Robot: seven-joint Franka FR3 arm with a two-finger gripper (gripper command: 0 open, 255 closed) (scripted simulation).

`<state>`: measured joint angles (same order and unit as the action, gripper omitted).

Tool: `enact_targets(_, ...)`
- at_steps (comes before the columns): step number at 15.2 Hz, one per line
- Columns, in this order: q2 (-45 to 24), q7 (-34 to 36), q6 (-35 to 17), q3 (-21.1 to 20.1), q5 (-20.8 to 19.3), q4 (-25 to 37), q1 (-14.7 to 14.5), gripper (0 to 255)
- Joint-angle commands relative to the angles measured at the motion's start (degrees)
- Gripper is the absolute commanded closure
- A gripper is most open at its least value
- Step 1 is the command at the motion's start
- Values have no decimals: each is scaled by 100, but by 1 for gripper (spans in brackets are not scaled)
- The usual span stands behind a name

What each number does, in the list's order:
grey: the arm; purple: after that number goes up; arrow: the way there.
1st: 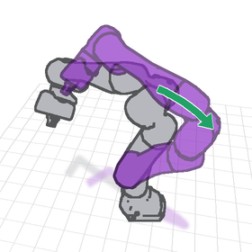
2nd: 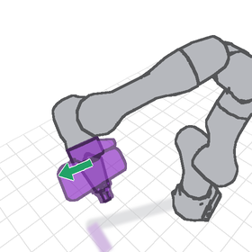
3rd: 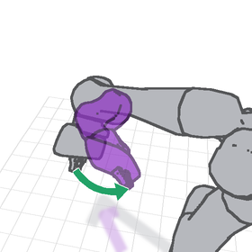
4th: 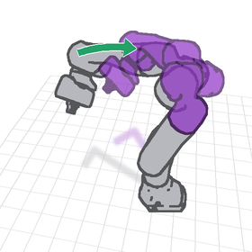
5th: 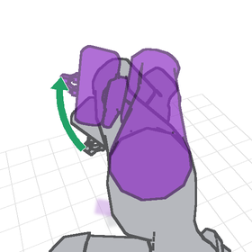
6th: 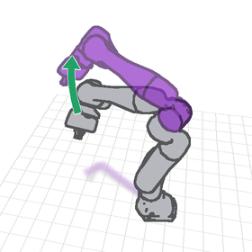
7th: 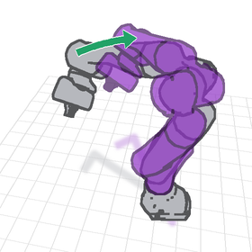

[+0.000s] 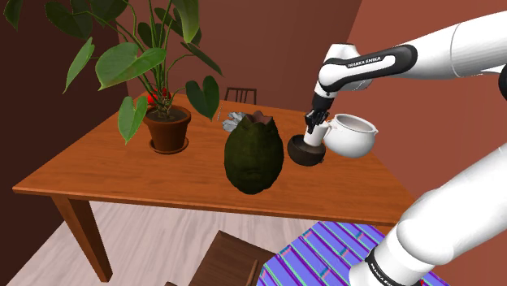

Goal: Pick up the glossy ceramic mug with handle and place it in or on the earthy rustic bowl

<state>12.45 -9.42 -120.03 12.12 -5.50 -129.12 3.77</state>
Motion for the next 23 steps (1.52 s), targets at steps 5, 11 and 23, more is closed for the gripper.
enact_targets(5, -31, 0, -92, 5, 2, -57, 0, 255)
enact_targets(11, -31, 0, -92, 5, 2, -57, 0, 0)
enact_targets(23, 208, 19, 650, -50, -6, 447, -16, 0)
